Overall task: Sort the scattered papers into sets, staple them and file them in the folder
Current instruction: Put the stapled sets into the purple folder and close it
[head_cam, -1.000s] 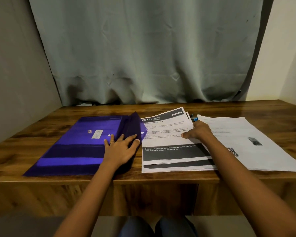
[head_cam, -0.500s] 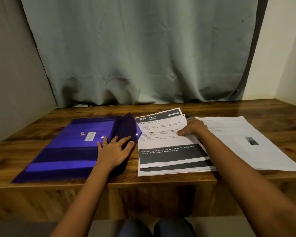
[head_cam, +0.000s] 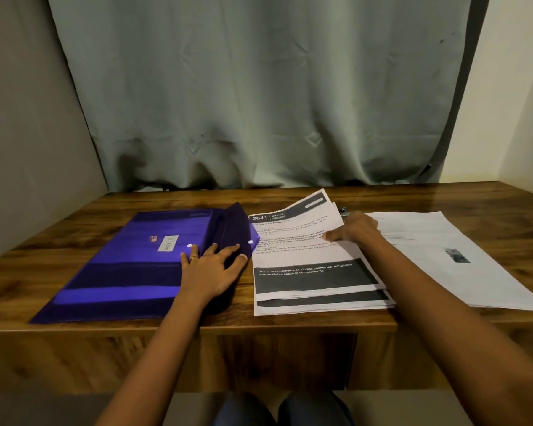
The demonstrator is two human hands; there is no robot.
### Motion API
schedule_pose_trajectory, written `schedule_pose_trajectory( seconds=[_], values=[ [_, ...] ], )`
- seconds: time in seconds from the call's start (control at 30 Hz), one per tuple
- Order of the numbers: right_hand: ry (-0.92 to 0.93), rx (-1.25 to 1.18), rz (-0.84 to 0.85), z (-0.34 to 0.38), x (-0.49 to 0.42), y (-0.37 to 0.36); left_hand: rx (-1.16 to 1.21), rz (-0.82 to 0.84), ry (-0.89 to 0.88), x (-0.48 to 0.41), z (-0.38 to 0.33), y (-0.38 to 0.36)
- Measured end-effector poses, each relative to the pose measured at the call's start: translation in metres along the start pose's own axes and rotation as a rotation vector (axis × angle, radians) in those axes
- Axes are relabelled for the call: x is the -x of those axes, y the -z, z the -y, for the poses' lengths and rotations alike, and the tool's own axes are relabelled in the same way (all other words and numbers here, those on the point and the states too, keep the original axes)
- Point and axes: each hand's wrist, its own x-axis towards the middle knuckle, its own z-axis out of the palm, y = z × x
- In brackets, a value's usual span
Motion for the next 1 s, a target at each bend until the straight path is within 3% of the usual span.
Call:
schedule_pose_trajectory(
  seconds=[0.13,0.27,0.47,0.63,0.87,1.0],
  values=[
    [0.167,-0.273,0.035,0.008,0.007,0.015,0.000,0.002,-0.001,0.001,0.000,0.001],
    [0.269,-0.291,0.079,0.021,0.019,0.033,0.018,0.003,-0.003,0.002,0.000,0.002],
    [0.278,-0.437,-0.259,0.052,0.022,0.071,0.052,0.009,0.007,0.002,-0.001,0.003],
    [0.126,-0.795,-0.332,0.082,0.019,0.036,0.154,-0.090,0.002,0.003,0.000,0.005],
    [0.116,-0.795,-0.295,0.091,0.041,-0.021,0.394,-0.226,-0.019,0.005,0.003,0.005],
    [0.154,-0.728,-0.306,0.079,0.037,-0.028,0.513,-0.300,0.074,0.008,0.003,0.010]
  ],
)
